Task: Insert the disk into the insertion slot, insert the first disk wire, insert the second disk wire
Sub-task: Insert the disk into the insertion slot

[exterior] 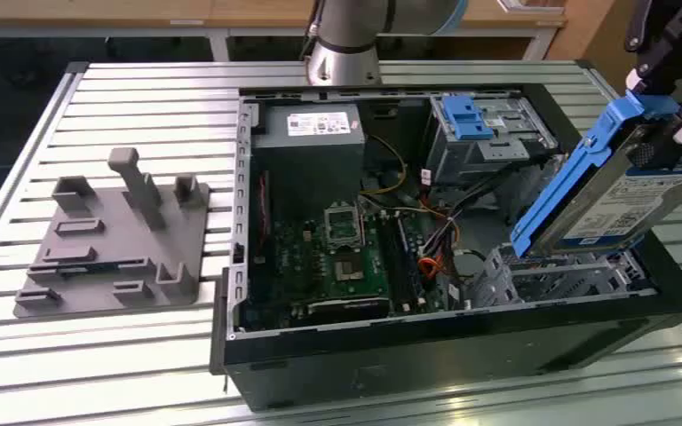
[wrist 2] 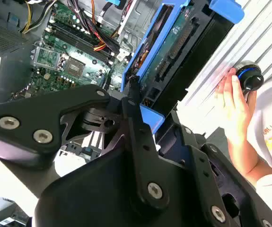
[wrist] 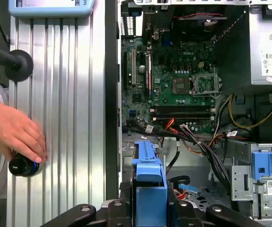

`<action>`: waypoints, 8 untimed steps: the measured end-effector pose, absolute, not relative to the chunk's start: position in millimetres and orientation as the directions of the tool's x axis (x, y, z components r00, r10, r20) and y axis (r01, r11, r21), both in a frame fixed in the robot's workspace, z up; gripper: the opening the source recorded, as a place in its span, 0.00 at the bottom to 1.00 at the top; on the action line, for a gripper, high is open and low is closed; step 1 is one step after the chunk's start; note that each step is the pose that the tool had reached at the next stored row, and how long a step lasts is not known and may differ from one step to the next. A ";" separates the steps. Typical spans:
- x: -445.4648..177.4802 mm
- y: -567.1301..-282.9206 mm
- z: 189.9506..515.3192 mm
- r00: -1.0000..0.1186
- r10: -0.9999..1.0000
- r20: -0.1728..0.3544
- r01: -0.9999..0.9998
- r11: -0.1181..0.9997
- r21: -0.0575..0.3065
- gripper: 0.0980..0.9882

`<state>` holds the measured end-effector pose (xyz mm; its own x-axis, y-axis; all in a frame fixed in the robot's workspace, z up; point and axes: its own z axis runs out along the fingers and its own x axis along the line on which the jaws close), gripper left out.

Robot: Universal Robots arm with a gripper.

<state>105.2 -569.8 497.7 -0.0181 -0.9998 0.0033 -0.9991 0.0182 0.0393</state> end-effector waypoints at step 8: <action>105.2 -569.8 497.6 -0.018 -1.000 0.003 -0.999 0.018 0.039 0.30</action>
<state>105.2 -569.8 497.6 -0.0181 -0.9998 0.0033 -0.9991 0.0182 0.0393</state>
